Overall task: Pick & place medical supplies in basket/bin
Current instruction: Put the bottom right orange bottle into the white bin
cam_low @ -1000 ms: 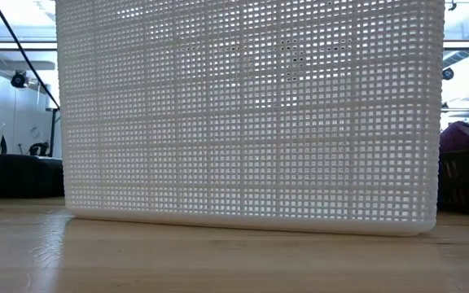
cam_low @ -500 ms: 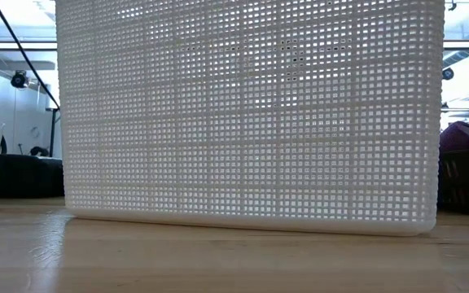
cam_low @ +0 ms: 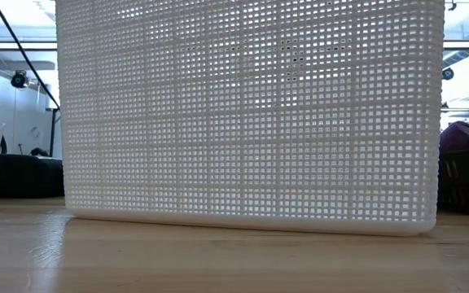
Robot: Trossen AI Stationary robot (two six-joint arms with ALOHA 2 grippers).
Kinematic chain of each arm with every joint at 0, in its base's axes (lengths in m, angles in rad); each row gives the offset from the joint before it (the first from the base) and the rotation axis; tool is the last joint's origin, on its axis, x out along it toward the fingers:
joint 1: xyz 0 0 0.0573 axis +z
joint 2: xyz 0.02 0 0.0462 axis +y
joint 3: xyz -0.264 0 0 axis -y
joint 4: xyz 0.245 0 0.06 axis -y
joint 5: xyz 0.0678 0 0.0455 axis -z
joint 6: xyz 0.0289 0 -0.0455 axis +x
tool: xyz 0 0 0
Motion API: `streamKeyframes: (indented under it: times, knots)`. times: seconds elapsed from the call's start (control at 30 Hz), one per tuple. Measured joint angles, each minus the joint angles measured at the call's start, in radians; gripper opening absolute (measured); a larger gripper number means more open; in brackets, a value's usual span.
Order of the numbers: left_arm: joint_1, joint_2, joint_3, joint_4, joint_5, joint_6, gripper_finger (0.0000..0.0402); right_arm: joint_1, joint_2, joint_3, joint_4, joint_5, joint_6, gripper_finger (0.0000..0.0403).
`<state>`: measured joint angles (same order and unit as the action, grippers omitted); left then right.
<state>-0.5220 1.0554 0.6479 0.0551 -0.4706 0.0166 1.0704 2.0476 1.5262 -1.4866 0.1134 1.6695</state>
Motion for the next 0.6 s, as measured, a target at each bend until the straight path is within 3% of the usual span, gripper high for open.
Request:
streamKeyframes:
  times: [0.1, 0.17, 0.6]
  knots:
    - [0.000, 0.000, 0.000, 0.000, 0.000, 0.000, 0.0250, 0.011, 0.000, -0.043, 0.027, 0.024, -0.236, 0.0258]
    - [0.000, 0.000, 0.000, 0.000, 0.000, 0.000, 0.0250, 0.012, 0.000, -0.074, 0.051, 0.047, -0.300, 0.0253]
    - [0.000, 0.000, 0.000, 0.000, 0.000, 0.000, 0.0249, 0.070, -0.001, -0.239, 0.254, 0.285, -0.217, 0.0243]
